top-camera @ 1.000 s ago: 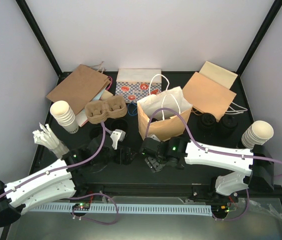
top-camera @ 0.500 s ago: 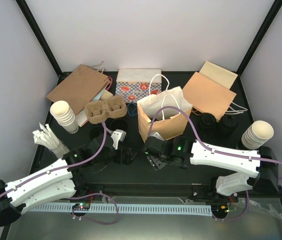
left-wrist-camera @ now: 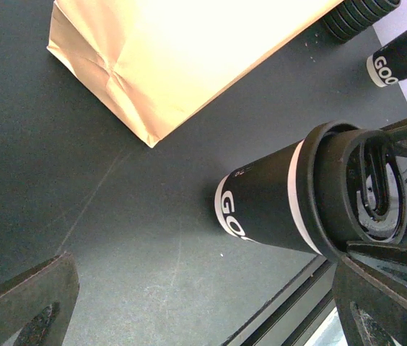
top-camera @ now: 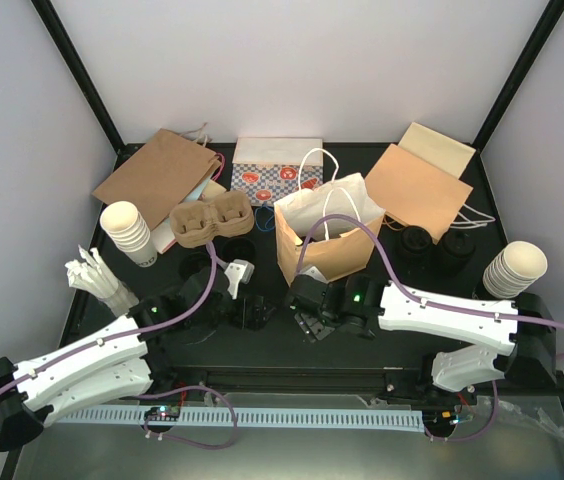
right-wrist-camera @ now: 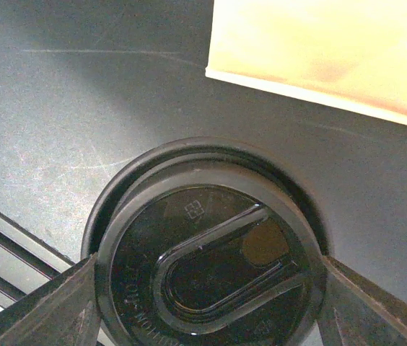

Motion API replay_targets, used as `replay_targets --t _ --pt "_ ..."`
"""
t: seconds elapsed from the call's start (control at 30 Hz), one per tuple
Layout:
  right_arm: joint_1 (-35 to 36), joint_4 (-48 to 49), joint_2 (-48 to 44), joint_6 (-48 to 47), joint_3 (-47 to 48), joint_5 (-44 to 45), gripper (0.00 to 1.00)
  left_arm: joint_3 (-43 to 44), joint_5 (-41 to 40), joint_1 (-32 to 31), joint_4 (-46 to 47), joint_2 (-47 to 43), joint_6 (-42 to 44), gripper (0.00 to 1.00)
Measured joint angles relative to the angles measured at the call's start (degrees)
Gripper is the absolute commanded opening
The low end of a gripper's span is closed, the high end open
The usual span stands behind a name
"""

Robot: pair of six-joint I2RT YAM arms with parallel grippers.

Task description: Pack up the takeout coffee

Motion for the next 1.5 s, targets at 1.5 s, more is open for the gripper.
replay_targets --t 1.5 --pt "0.0 1.95 2.12 1.01 -1.81 -0.48 0.76 0.0 0.63 0.02 0.02 0.22 0.0 0.99"
